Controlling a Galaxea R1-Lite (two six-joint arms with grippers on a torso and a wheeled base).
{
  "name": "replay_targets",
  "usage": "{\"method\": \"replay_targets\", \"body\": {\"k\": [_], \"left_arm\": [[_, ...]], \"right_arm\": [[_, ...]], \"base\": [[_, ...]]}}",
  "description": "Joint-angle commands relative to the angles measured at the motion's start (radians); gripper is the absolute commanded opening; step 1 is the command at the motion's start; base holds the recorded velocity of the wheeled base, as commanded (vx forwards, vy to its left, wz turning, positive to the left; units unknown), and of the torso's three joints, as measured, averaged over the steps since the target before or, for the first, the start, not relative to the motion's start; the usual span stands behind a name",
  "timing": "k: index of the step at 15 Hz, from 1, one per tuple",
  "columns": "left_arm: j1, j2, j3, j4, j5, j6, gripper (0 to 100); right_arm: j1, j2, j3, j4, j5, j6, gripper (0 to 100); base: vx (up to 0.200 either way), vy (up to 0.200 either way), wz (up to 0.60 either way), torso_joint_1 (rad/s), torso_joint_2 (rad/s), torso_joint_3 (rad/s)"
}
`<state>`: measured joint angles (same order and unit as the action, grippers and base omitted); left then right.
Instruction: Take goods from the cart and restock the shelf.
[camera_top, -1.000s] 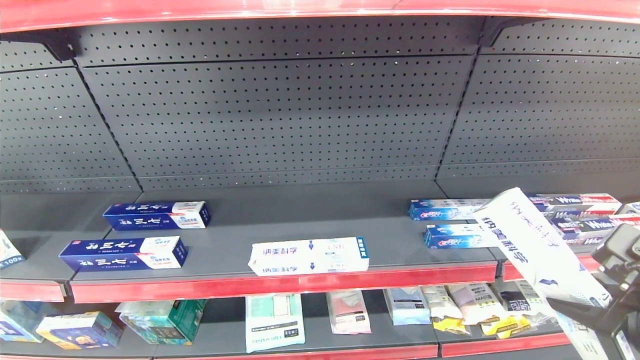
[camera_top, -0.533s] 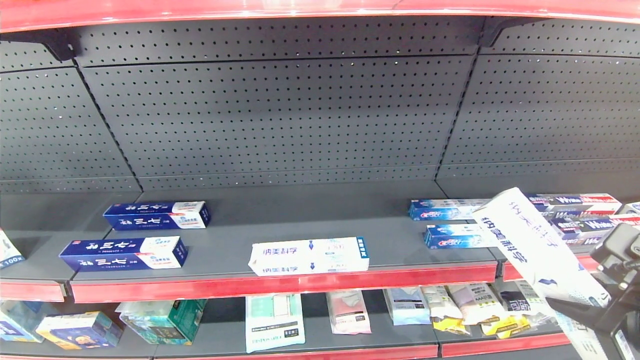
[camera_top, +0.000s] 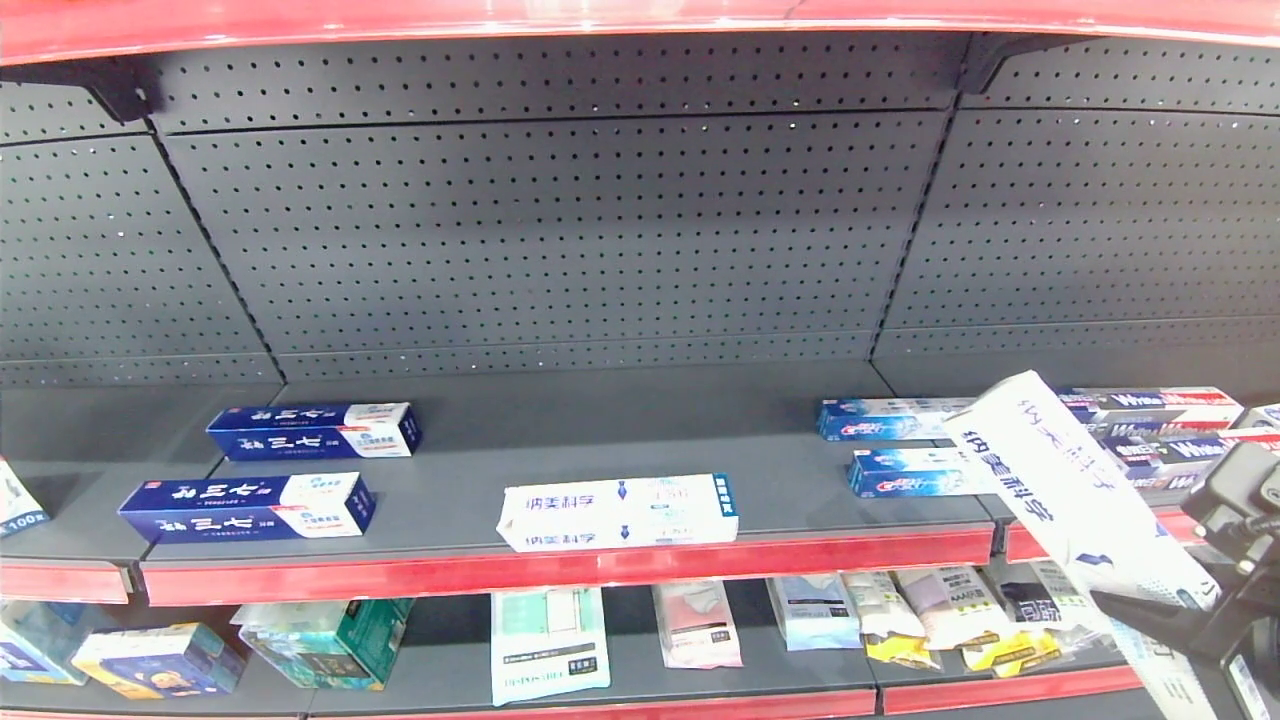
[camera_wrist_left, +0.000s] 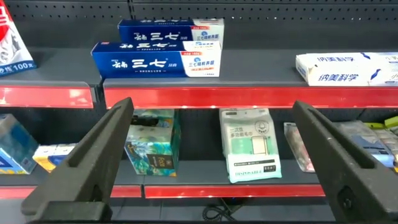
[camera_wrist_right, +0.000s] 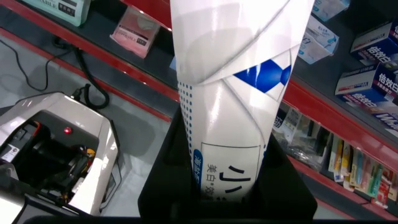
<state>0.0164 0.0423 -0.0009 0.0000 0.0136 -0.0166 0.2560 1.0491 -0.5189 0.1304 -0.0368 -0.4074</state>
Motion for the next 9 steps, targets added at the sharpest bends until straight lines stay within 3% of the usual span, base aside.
{"method": "replay_targets", "body": {"k": [1,9], "left_arm": [[0.000,0.002,-0.001,0.000,0.000,0.000,100],[0.000,0.002,0.001,0.000,0.000,0.000,100]], "right_arm": [[0.000,0.002,0.002,0.000,0.000,-0.001,0],[0.000,0.002,0.010,0.000,-0.002,-0.001,0]], "base": [[0.000,0.000,0.60,0.002,0.00,0.002],[0.000,0.000,0.60,0.006,0.00,0.002]]}}
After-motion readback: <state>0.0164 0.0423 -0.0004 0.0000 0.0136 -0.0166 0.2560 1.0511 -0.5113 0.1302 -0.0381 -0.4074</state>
